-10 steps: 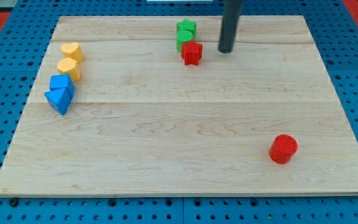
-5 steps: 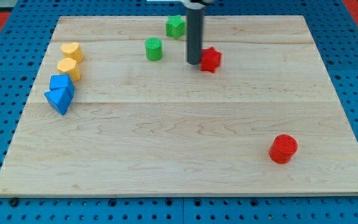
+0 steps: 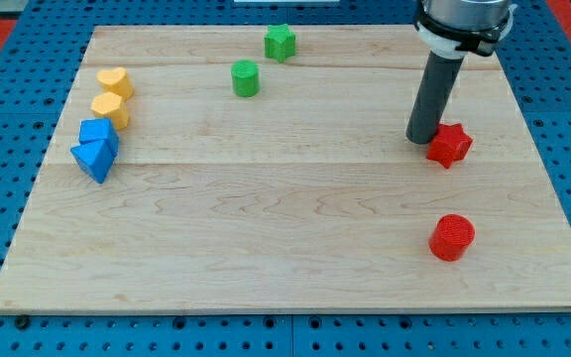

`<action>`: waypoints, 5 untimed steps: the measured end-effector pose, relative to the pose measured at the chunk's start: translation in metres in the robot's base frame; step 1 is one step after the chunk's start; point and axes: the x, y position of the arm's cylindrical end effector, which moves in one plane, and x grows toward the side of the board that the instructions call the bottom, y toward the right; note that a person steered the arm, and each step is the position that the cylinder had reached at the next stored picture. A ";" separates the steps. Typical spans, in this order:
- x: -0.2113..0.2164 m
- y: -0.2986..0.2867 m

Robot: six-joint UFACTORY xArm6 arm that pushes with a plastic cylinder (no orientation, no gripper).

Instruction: Move the red star towards the top of the red circle

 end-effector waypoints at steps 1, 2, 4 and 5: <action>-0.025 0.001; -0.020 0.044; 0.034 0.031; 0.049 0.030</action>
